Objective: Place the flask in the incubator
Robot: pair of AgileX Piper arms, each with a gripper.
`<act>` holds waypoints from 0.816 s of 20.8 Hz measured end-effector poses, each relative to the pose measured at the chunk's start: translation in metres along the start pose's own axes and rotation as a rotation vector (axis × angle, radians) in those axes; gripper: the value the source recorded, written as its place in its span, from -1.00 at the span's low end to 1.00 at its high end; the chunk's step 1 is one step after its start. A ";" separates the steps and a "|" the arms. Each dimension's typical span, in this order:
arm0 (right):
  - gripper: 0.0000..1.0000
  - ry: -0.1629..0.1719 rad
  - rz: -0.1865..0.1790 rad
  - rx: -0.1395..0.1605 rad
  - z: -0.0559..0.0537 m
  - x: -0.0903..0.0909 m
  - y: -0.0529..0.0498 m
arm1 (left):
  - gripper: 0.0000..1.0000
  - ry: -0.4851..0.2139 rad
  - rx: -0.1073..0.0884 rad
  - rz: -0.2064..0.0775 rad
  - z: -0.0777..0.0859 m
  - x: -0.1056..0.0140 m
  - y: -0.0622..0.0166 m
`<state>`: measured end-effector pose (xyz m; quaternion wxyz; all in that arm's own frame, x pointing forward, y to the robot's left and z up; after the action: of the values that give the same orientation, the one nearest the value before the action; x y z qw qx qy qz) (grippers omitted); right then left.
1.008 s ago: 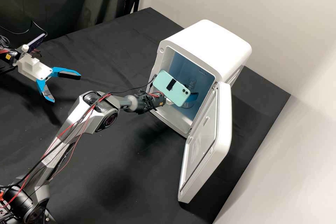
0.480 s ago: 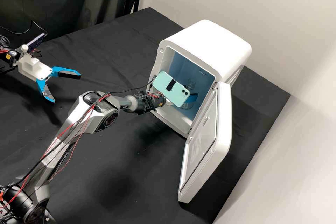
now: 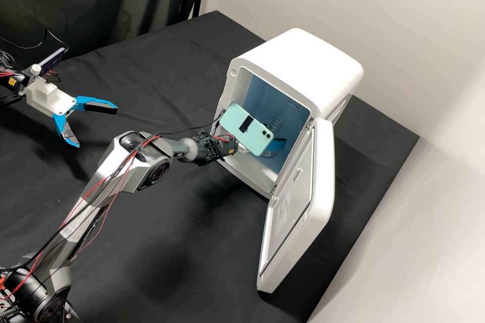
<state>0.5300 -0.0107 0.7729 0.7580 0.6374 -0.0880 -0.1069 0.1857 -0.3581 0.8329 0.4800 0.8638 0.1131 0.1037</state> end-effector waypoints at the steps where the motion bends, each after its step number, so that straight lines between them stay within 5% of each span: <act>1: 1.00 -0.003 -0.005 -0.001 0.001 0.000 -0.001 | 1.00 0.000 0.000 0.000 0.000 0.000 0.0000; 17: 1.00 0.000 -0.017 0.019 0.003 -0.002 -0.005 | 1.00 0.000 0.000 0.000 0.000 0.000 0.0000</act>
<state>0.5276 -0.0136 0.7689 0.7509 0.6455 -0.0834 -0.1124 0.1857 -0.3581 0.8329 0.4800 0.8638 0.1131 0.1037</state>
